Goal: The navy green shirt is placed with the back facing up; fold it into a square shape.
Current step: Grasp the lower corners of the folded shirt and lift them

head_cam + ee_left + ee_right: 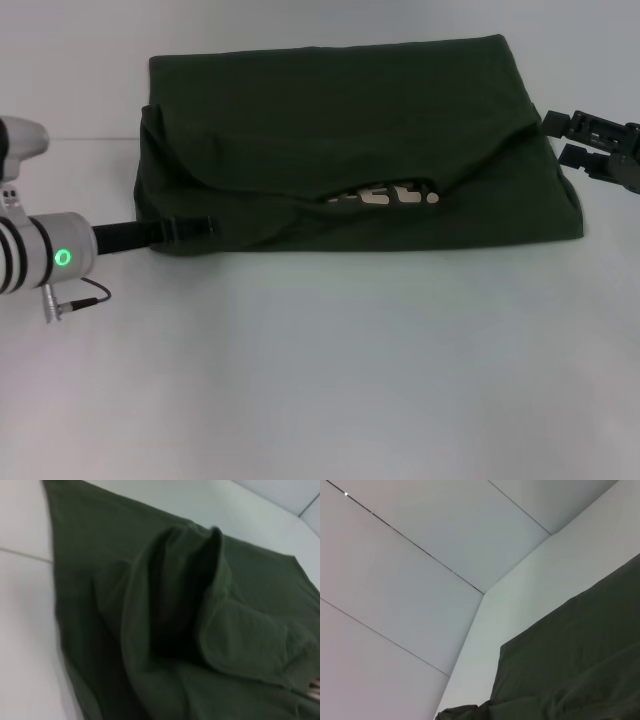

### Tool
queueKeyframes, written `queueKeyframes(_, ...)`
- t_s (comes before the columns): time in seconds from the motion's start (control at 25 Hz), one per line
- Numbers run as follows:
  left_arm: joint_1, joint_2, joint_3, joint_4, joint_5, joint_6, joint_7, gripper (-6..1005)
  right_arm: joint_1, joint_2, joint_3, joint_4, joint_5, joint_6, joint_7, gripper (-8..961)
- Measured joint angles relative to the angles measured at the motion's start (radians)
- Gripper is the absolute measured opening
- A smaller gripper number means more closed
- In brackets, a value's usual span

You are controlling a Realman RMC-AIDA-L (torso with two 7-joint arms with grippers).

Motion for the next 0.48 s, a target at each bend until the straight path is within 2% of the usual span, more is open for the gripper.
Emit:
queueKeyframes(0.2,-0.001,0.002,0.025,-0.003,0.001,0.009,-0.018,865,-0.003,0.000,0.010,0.000,0.001,-0.004,0.002,915)
queueKeyframes(0.44,0.018,0.009,0.039,0.037,0.008,0.014,-0.063,770,-0.004,-0.001,0.036,0.000,0.003,-0.019,0.003,914)
queueKeyframes(0.48,0.018,0.010,0.042,0.040,0.013,0.015,-0.067,721,-0.003,-0.001,0.040,0.000,0.003,-0.022,0.003,913)
